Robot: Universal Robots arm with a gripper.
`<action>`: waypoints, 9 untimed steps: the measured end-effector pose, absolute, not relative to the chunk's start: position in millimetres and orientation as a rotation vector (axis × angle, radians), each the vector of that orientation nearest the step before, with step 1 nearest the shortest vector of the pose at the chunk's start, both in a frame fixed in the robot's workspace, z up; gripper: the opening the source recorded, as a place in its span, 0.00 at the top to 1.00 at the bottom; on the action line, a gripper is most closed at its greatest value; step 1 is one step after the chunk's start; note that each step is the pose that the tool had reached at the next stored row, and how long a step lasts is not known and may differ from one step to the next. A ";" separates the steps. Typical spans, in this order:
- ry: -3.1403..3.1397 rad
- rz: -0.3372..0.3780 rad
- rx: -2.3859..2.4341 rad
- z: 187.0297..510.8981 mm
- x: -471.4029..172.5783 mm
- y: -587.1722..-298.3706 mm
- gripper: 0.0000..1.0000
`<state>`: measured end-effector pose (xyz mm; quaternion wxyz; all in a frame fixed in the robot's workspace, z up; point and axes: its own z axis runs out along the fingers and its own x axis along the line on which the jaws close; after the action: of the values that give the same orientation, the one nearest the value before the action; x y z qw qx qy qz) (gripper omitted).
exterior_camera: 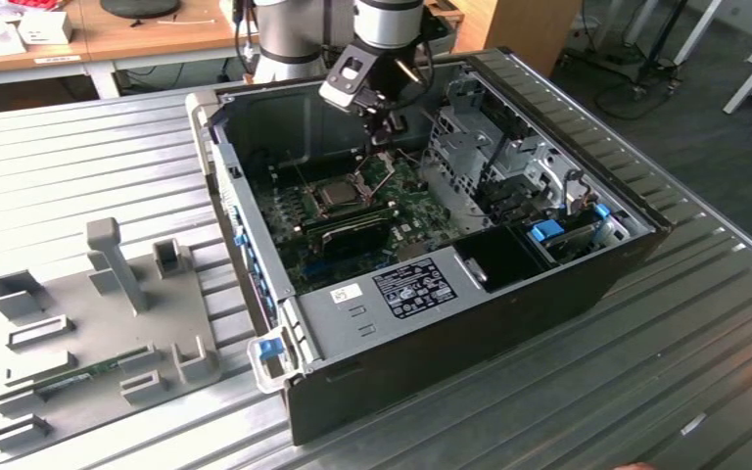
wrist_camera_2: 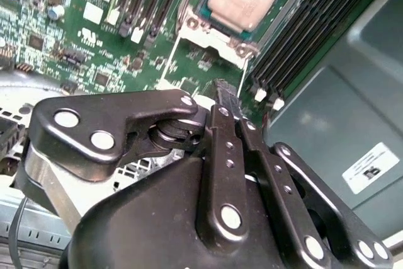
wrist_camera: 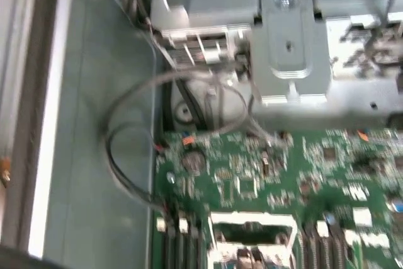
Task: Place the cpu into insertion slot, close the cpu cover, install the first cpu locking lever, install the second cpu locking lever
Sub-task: 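Close the cpu cover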
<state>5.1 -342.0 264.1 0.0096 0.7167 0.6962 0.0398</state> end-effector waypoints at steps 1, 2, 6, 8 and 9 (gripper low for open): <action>2.174 0.124 2.238 264.1 7.8 -342.0 0.89; 2.174 0.124 2.238 264.2 10.3 -342.0 0.89; 2.174 0.124 2.238 264.0 19.1 -342.0 0.89; 2.174 0.124 2.238 264.0 23.0 -342.0 0.89; 2.174 0.124 2.238 264.0 24.9 -342.0 0.89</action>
<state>24.9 -342.0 264.0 0.0096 0.7167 0.6962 0.0398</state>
